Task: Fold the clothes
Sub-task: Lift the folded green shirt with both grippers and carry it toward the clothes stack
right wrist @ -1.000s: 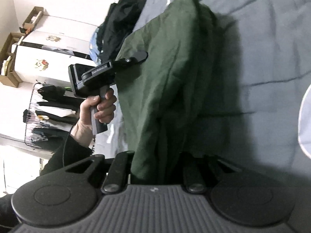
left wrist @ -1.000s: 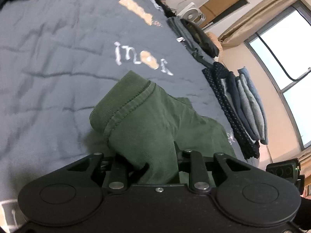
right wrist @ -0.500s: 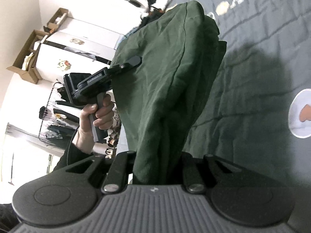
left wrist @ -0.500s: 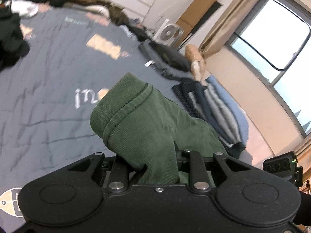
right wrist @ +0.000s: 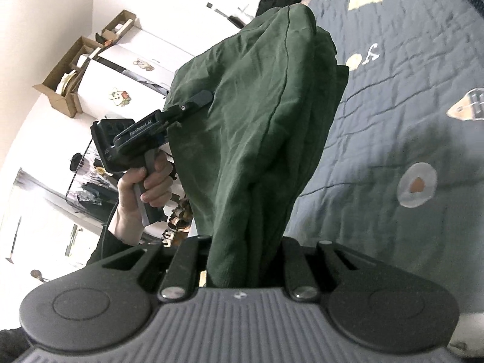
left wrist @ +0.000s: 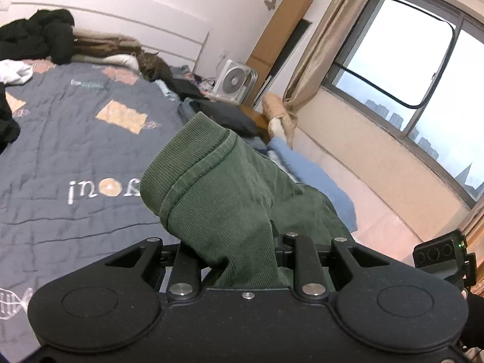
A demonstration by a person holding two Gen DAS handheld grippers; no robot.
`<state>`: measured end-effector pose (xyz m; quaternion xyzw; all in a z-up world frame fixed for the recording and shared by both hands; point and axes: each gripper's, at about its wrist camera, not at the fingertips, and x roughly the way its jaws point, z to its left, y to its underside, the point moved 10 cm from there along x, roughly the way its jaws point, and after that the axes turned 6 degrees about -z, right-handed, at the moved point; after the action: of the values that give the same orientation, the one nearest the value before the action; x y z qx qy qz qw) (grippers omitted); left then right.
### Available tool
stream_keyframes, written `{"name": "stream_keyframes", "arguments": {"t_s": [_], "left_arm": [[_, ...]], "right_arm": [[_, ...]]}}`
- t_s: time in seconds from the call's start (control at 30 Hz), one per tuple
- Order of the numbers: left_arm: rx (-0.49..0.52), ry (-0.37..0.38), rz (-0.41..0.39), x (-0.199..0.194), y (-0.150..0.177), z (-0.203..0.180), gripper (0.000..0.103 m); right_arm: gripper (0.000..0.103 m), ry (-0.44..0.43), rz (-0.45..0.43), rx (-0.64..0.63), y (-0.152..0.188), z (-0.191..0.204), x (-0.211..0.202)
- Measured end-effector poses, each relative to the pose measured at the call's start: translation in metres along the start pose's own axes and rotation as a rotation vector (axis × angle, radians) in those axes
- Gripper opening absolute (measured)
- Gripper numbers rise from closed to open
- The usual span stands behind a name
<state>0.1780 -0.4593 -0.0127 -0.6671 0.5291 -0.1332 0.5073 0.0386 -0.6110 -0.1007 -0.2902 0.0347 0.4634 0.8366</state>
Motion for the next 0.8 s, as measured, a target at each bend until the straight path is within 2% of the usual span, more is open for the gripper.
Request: {"name": "stream_keyframes", "arguments": {"t_s": [0.47, 0.63, 0.8], "left_arm": [[0.067, -0.005, -0.108, 0.038, 0.007, -0.149, 0.023], [0.091, 0.0, -0.118, 0.073, 0.001, -0.2, 0.023], [0.098, 0.009, -0.103, 0.118, -0.005, -0.232, 0.023]], "right_arm": [[0.015, -0.053, -0.047, -0.083, 0.0, -0.021, -0.123], [0.015, -0.059, -0.078, -0.093, -0.013, -0.041, -0.171], [0.015, -0.056, -0.107, -0.085, -0.035, -0.068, -0.208]]}}
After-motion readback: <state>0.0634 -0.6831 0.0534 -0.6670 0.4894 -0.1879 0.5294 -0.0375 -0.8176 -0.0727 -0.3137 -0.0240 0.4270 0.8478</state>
